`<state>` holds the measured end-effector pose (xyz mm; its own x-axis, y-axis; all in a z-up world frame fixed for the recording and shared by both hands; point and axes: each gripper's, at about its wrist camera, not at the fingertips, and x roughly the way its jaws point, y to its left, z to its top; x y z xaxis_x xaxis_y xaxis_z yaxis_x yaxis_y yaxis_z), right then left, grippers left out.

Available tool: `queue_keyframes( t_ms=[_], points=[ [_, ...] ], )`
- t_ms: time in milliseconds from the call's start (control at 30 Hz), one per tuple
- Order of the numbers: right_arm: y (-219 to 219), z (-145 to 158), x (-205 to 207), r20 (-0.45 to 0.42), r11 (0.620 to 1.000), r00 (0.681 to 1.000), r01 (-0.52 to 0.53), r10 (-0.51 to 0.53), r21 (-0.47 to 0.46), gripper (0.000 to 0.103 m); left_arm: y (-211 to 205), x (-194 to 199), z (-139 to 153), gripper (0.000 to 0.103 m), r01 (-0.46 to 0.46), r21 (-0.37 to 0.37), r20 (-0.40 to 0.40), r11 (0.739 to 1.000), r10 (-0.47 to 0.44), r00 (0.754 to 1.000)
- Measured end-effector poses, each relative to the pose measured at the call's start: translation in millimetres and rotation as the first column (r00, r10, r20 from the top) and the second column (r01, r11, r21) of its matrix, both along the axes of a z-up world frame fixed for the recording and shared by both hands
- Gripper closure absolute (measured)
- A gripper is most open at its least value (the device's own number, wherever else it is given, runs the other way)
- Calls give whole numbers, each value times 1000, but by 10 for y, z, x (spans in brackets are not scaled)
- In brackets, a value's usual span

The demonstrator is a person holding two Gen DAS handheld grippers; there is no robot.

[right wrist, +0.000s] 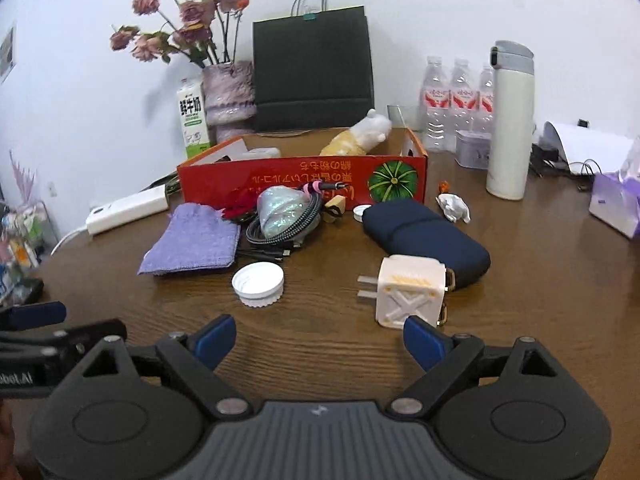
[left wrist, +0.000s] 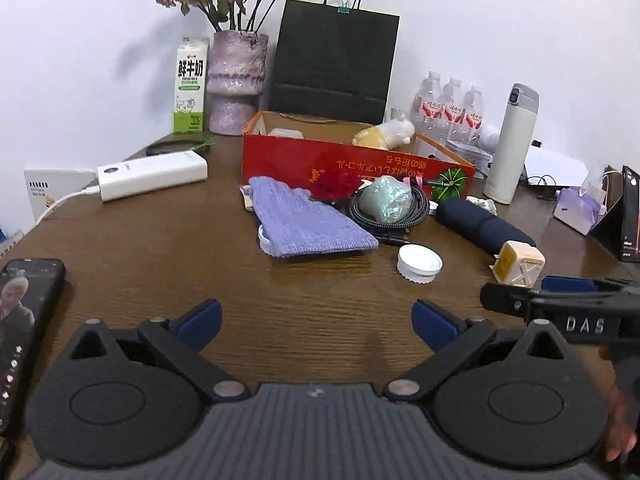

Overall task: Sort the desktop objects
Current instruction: 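Move the right tool to the navy pouch and grasp it, then grasp the purple mesh pouch with the left tool while the right holds the navy pouch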

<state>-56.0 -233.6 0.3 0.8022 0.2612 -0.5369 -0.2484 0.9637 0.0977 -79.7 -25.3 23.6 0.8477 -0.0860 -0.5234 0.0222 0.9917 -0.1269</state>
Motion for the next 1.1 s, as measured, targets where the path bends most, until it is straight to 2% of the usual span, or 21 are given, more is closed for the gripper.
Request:
queue_keyframes(
  t_ms=[100, 167, 233, 433, 567, 633, 700, 767, 900, 933, 967, 1000, 1067, 1100],
  points=[
    [59, -58, -53, 20, 999, 1000, -18, 19, -40, 12, 8, 62, -35, 0, -10, -12, -47, 1000, 9, 999],
    [92, -77, -57, 20, 998, 1000, -12, 14, -68, 12, 26, 72, -47, 0, -17, -26, -54, 1000, 16, 998],
    [97, -70, -47, 18, 998, 1000, -22, 23, -58, 12, 30, 106, -49, 0, -12, -28, -57, 1000, 11, 998],
    [34, 128, -2, 86, 998, 996, -30, 35, -60, 12, 52, 386, 27, 0, -13, 39, -28, 999, 14, 1000],
    [-118, 247, 243, 135, 992, 991, 38, -21, -122, 12, 101, 730, 112, 0, -24, 74, -1, 997, 24, 1000],
    [-202, 268, 471, 107, 980, 993, 58, -38, -188, 11, 128, 930, 125, 0, -50, 123, -3, 991, 51, 999],
    [-264, 289, 687, 88, 969, 995, 76, -56, -235, 11, 184, 1174, 121, 0, -33, 148, -37, 988, 39, 999],
    [-353, 286, 936, 35, 969, 998, 62, -55, -240, 11, 298, 1395, 92, 6, -28, 101, -76, 994, 36, 996],
    [-441, 208, 1321, -75, 986, 997, 0, -13, -165, 12, 536, 1693, -16, 33, -37, -47, -199, 998, 27, 980],
    [-434, 163, 1396, -100, 988, 995, -22, 6, -151, 13, 588, 1744, -43, 39, -39, -92, -219, 995, 18, 976],
    [-416, 124, 1435, -111, 989, 994, -24, 8, -148, 14, 613, 1764, -49, 41, -43, -113, -204, 993, 19, 979],
    [-399, 83, 1467, -122, 988, 993, -23, 5, -150, 15, 614, 1794, -59, 51, -33, -116, -211, 993, 8, 977],
    [-372, 4, 1534, -156, 988, 988, -27, 4, -150, 19, 564, 1809, -54, 57, -7, -82, -213, 997, -11, 977],
    [-368, -19, 1559, -164, 987, 986, -19, -7, -158, 29, 529, 1805, -52, 71, 5, -62, -216, 998, -18, 976]
  ],
)
